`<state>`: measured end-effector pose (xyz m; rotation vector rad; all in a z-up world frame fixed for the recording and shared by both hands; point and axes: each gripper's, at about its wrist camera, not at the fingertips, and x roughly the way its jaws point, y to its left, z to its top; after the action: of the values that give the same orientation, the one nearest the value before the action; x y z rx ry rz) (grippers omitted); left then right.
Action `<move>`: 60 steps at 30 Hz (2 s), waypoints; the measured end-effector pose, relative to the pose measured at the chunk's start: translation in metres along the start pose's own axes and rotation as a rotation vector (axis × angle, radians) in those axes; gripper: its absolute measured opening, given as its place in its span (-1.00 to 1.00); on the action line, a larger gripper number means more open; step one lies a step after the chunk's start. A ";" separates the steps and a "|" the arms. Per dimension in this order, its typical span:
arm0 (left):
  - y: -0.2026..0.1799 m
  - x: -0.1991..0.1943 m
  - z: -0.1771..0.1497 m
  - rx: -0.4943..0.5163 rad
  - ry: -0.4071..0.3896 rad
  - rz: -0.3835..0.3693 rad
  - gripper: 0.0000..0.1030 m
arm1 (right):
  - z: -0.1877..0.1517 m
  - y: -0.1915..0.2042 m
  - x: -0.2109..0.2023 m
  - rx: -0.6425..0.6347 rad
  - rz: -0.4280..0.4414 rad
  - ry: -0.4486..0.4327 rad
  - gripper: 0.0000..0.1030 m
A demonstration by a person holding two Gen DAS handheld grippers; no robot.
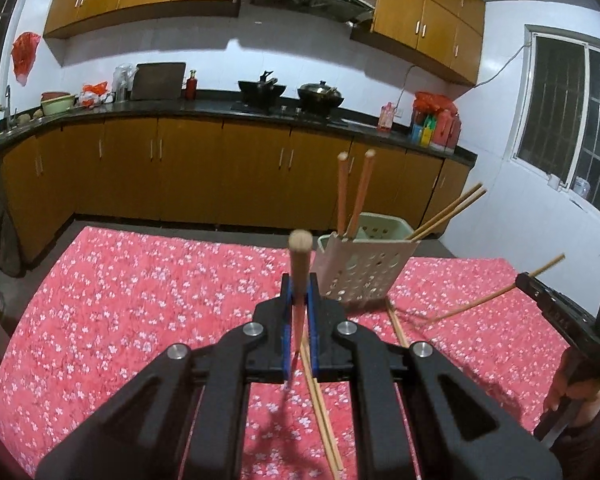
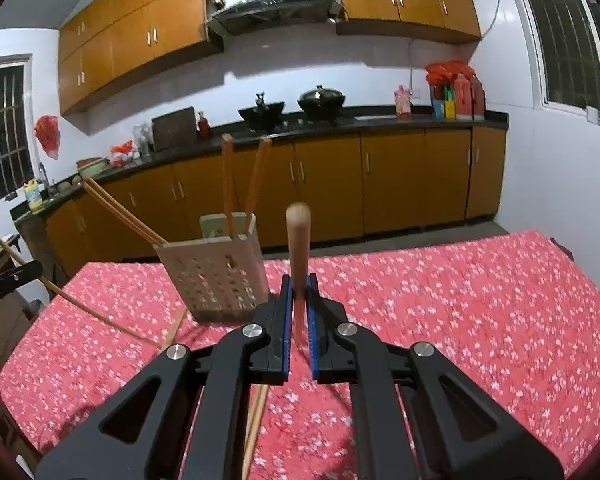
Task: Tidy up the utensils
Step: 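Lift the right tool's chopstick toward the holder while the left tool lifts its chopstick, then open the right tool over the beige holder while the left tool drops its chopstick in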
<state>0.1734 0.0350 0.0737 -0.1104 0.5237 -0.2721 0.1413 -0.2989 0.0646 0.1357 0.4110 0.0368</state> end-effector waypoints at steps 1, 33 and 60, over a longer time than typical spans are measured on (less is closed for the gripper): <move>-0.003 -0.003 0.004 0.010 -0.010 -0.008 -0.85 | 0.006 0.002 -0.003 0.001 0.016 -0.015 -0.85; -0.072 0.032 0.096 0.023 -0.281 -0.007 -0.85 | 0.100 0.062 0.037 -0.017 0.064 -0.400 -0.86; -0.035 -0.013 0.048 -0.055 -0.255 -0.007 -0.51 | 0.042 0.015 -0.004 0.023 0.036 -0.191 -0.23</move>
<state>0.1791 0.0070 0.1274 -0.1975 0.2775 -0.2460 0.1542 -0.2895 0.1068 0.1676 0.2188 0.0537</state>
